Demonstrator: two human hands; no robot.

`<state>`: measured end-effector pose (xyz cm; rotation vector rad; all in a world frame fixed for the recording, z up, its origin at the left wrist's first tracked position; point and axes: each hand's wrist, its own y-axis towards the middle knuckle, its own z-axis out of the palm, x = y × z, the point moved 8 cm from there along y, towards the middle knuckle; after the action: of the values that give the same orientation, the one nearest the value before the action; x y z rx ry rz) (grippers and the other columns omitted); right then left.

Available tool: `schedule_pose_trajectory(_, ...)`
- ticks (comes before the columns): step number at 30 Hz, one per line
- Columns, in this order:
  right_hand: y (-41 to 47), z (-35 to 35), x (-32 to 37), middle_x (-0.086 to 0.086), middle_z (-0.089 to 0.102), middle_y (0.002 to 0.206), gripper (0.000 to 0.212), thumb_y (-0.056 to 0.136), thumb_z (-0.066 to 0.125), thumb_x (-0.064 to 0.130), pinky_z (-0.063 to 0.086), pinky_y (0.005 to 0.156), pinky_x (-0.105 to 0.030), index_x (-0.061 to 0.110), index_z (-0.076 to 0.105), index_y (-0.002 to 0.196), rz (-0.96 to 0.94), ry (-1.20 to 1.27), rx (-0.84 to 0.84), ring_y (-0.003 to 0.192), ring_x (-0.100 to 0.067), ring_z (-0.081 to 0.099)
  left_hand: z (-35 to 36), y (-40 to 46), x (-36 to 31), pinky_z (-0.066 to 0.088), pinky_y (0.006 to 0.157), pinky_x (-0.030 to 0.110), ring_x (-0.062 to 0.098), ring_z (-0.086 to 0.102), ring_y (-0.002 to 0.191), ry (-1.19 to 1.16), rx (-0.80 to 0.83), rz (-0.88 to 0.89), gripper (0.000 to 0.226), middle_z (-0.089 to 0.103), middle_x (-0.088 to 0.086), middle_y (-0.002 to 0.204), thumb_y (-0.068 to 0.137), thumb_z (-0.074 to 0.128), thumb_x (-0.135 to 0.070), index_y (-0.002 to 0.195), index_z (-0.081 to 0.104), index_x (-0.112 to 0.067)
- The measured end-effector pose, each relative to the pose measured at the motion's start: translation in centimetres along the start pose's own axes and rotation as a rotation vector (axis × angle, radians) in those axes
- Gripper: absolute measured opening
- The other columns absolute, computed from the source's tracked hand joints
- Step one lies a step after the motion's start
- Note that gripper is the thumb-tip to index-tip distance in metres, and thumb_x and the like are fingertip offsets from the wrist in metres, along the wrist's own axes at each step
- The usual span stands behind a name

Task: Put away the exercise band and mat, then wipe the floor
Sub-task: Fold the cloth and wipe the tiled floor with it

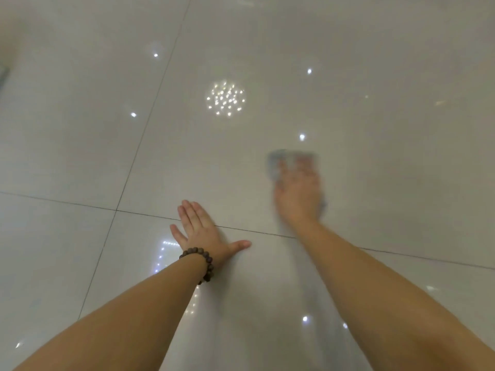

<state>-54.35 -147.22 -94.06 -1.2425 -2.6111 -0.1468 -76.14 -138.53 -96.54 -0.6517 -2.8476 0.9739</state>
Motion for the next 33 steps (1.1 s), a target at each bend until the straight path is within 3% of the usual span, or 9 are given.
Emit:
schedule_pose_trajectory(4, -4.0, 1.5, 2.6, -0.004, 0.033, 0.152, 0.054, 0.088, 0.034, 0.039, 0.030, 0.110, -0.041, 0.033, 0.041, 0.141, -0.444, -0.019, 0.125, 0.142, -0.025, 0.024, -1.1, -1.0, -0.9, -0.006, 0.116, 0.054, 0.028, -0.025, 0.143, -0.026, -0.132, 0.062, 0.150, -0.029, 0.015, 0.154, 0.054, 0.056, -0.088, 0.143, -0.028, -0.002)
schedule_pose_trajectory(10, -5.4, -5.7, -22.8, -0.018, 0.027, 0.152, 0.056, 0.092, 0.030, 0.037, 0.019, 0.115, -0.044, 0.017, 0.039, 0.144, 0.333, -0.091, -0.104, 0.142, -0.037, 0.017, 0.7, -4.6, -8.4, -0.010, 0.118, 0.045, 0.026, -0.026, 0.143, -0.031, -0.111, 0.296, 0.145, -0.030, 0.014, 0.154, 0.057, 0.048, -0.091, 0.142, -0.029, -0.002)
schedule_pose_trajectory(13, -6.8, -6.3, -24.5, -0.012, 0.016, 0.157, 0.054, 0.095, 0.040, 0.030, 0.012, 0.113, -0.042, 0.022, 0.030, 0.148, 0.780, 0.023, -0.153, 0.145, -0.032, 0.005, 4.0, -5.1, -11.9, -0.010, 0.114, 0.058, 0.029, -0.034, 0.139, 0.086, 0.027, 0.312, 0.153, -0.039, 0.014, 0.149, 0.047, 0.041, -0.098, 0.138, -0.035, -0.003)
schedule_pose_trajectory(18, -3.5, -0.7, -2.1, -0.005, 0.025, 0.156, 0.057, 0.089, 0.048, 0.033, 0.022, 0.112, -0.043, 0.031, 0.035, 0.144, -0.120, 0.027, 0.020, 0.145, -0.025, 0.015, 5.1, -5.0, -12.6, -0.011, 0.110, 0.065, 0.032, -0.041, 0.134, 0.173, 0.098, 0.246, 0.150, -0.047, 0.016, 0.143, 0.041, 0.031, -0.100, 0.123, -0.051, -0.005)
schedule_pose_trajectory(21, -2.0, -0.6, -1.0, -0.002, 0.036, 0.151, 0.054, 0.085, 0.043, 0.035, 0.030, 0.106, -0.037, 0.034, 0.043, 0.139, -0.520, 0.037, 0.107, 0.141, -0.022, 0.027, 5.2, -4.7, -12.7, -0.013, 0.109, 0.065, 0.031, -0.047, 0.127, 0.193, 0.111, 0.230, 0.150, -0.057, 0.014, 0.132, 0.041, 0.031, -0.102, 0.117, -0.055, -0.005)
schedule_pose_trajectory(24, 1.2, -4.3, -16.5, -0.014, 0.046, 0.142, 0.055, 0.081, 0.043, 0.029, 0.039, 0.102, -0.041, 0.024, 0.050, 0.135, -0.203, -0.046, -0.090, 0.134, -0.033, 0.039, 5.2, -4.7, -12.8, -0.013, 0.108, 0.064, 0.031, -0.047, 0.128, 0.188, 0.114, 0.222, 0.153, -0.057, 0.011, 0.130, 0.041, 0.035, -0.101, 0.120, -0.053, -0.005)
schedule_pose_trajectory(28, -0.9, -9.7, -40.6, -0.019, 0.024, 0.153, 0.076, 0.080, 0.014, 0.046, 0.006, 0.118, -0.045, 0.015, 0.031, 0.147, 0.551, -0.101, -0.036, 0.142, -0.039, 0.013, 5.2, -4.8, -12.9, -0.014, 0.107, 0.064, 0.034, -0.044, 0.131, 0.199, 0.134, 0.210, 0.154, -0.055, 0.013, 0.134, 0.037, 0.031, -0.103, 0.123, -0.051, -0.004)
schedule_pose_trajectory(31, -2.3, -9.0, -35.2, -0.014, 0.017, 0.157, 0.058, 0.092, 0.030, 0.034, 0.007, 0.115, -0.042, 0.022, 0.025, 0.149, 0.775, -0.060, -0.155, 0.145, -0.034, 0.007, 5.3, -4.8, -12.9, -0.014, 0.107, 0.064, 0.034, -0.043, 0.132, 0.210, 0.136, 0.202, 0.155, -0.055, 0.014, 0.134, 0.035, 0.027, -0.104, 0.123, -0.051, -0.004)
schedule_pose_trajectory(33, -1.0, -7.0, -23.2, -0.010, 0.019, 0.157, 0.057, 0.091, 0.040, 0.026, 0.021, 0.113, -0.044, 0.027, 0.030, 0.147, 0.505, -0.022, -0.167, 0.145, -0.032, 0.010, 5.3, -4.8, -13.0, -0.014, 0.107, 0.064, 0.034, -0.044, 0.131, 0.211, 0.141, 0.203, 0.154, -0.056, 0.014, 0.133, 0.037, 0.029, -0.103, 0.123, -0.052, -0.004)
